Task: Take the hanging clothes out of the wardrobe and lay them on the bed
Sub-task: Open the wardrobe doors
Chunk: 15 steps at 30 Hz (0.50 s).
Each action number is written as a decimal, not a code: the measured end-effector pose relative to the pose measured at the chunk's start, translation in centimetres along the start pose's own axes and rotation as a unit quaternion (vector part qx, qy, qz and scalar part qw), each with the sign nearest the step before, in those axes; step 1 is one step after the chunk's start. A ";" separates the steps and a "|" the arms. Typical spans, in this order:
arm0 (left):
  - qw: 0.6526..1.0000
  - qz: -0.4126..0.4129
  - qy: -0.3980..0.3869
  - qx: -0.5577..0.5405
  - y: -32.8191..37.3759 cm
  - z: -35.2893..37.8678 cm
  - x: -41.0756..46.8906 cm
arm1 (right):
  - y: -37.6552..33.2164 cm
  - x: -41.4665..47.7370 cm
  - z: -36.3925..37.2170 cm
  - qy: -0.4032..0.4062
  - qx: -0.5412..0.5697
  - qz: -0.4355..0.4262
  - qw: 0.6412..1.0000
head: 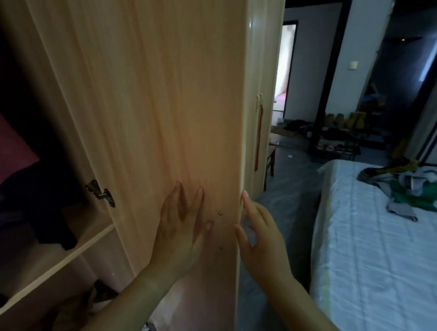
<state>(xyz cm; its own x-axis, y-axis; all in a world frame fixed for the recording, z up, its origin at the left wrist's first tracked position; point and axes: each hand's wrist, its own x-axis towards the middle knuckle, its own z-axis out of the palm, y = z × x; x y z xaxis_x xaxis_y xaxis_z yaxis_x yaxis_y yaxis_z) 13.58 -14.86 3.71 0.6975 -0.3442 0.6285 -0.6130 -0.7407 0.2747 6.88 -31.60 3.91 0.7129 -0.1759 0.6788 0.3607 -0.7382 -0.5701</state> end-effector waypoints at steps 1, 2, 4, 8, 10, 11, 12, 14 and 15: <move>1.000 0.006 -0.014 -0.001 -0.3 -0.5 -0.1 | -0.7 -0.3 -0.3 0.004 -0.023 0.002 1.000; 0.999 0.009 -0.033 0.001 -0.7 -1.1 -0.3 | -1.5 -0.7 -0.5 0.005 -0.049 0.003 0.999; 0.998 0.013 -0.061 0.015 -1.9 -2.7 -1.2 | -3.3 -1.8 -0.7 0.008 -0.098 0.008 0.995; 0.995 -0.020 -0.092 0.030 -5.8 -6.8 -4.9 | -7.3 -4.5 0.9 -0.024 -0.129 0.019 0.991; 0.994 -0.046 -0.086 0.042 -7.9 -9.6 -7.4 | -9.2 -5.3 3.0 -0.081 -0.127 0.010 0.988; 0.994 -0.055 -0.080 0.049 -9.2 -11.2 -8.8 | -10.2 -5.5 4.4 -0.109 -0.125 -0.004 0.986; 0.993 -0.065 -0.076 0.060 -10.4 -12.8 -10.2 | -11.2 -5.5 5.9 -0.137 -0.119 -0.021 0.983; 0.988 -0.094 -0.063 0.106 -13.1 -16.2 -13.2 | -13.6 -5.4 9.6 -0.190 -0.081 -0.057 0.977; 0.983 -0.114 -0.061 0.128 -14.4 -17.8 -14.7 | -14.8 -5.3 11.6 -0.211 -0.055 -0.078 0.973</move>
<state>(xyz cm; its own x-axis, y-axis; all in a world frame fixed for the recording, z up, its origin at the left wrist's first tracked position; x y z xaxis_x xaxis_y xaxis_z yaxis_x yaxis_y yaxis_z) 5.58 11.10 3.49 0.8549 -0.2079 0.4754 -0.3332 -0.9223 0.1959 4.68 -12.19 3.41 0.8462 0.2095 0.4900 0.4344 -0.8037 -0.4066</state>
